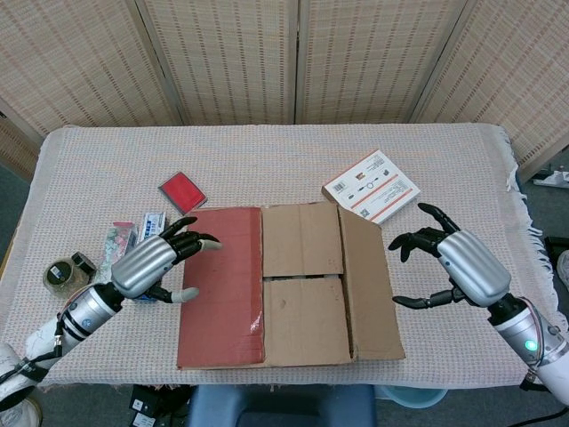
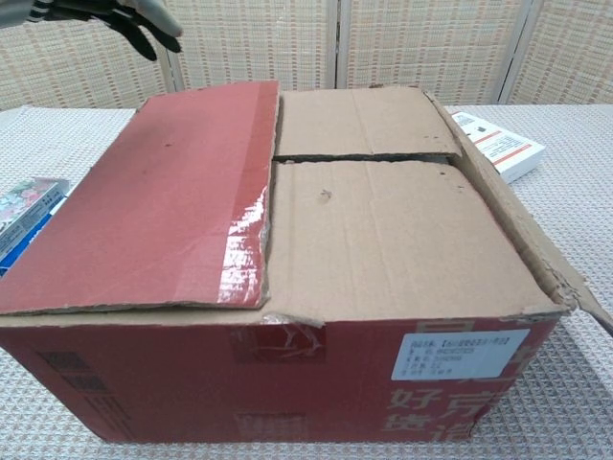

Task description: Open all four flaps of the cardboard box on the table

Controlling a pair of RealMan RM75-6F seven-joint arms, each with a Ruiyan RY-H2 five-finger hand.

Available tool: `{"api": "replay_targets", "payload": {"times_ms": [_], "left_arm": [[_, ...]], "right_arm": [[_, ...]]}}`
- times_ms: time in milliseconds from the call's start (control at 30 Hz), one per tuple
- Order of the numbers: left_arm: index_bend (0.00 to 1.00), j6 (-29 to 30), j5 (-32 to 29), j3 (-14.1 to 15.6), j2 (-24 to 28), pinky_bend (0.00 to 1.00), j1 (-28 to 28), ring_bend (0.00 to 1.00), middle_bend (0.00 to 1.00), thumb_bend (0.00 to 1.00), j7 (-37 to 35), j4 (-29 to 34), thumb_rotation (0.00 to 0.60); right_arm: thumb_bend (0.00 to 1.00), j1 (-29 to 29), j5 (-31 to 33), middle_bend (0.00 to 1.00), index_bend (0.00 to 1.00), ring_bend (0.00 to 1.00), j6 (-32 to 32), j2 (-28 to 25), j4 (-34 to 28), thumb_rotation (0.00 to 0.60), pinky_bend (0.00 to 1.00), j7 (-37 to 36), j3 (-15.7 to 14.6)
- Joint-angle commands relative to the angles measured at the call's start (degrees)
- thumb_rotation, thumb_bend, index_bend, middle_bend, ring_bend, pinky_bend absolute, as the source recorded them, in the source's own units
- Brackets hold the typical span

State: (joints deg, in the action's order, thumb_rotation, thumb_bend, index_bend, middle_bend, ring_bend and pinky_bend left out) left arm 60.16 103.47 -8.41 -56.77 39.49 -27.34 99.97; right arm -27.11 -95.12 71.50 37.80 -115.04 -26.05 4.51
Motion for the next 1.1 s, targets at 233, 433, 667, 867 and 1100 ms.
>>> {"api": "replay_targets", "payload": {"times_ms": [233, 433, 667, 867, 1100], "left_arm": [[0.23, -4.27, 4.16, 1.38, -4.59, 0.0, 7.48, 0.22, 0.23, 0.2, 0.98, 0.82, 0.0], [0.28, -6.84, 5.91, 2.06, -7.21, 0.0, 11.05, 0.24, 0.26, 0.19, 6.69, -0.58, 0.0], [0.37, -7.12, 5.31, 3.55, -7.56, 0.0, 11.83, 0.33, 0.37, 0.19, 11.13, -1.17, 0.0], [0.38, -4.71, 5.18, 4.96, -7.63, 0.0, 11.55, 0.35, 0.39, 0.19, 11.42, -1.39, 0.0], [0.38, -2.62, 5.44, 5.19, -8.5, 0.0, 12.23, 0.33, 0.39, 0.19, 12.05, -1.49, 0.0]], "right_arm": [[0.12, 1.41, 0.42, 0.5, 0.34, 0.39, 0.82, 1.14, 1.16, 0.304, 0.0, -1.04, 0.15], [0.12, 2.33, 0.02, 0.5, 0.34, 0.39, 1.43, 1.64, 1.99, 0.303, 0.0, -1.98, 0.05], [0.12, 3.47, -0.57, 0.5, 0.34, 0.39, 2.35, 2.15, 3.0, 0.304, 0.0, -3.19, -0.24], [0.12, 4.03, -1.05, 0.49, 0.34, 0.39, 3.22, 2.38, 3.44, 0.302, 0.0, -4.25, -0.05], [0.12, 4.25, -1.38, 0.49, 0.34, 0.39, 3.37, 2.66, 3.94, 0.304, 0.0, -4.82, 0.08]]}}
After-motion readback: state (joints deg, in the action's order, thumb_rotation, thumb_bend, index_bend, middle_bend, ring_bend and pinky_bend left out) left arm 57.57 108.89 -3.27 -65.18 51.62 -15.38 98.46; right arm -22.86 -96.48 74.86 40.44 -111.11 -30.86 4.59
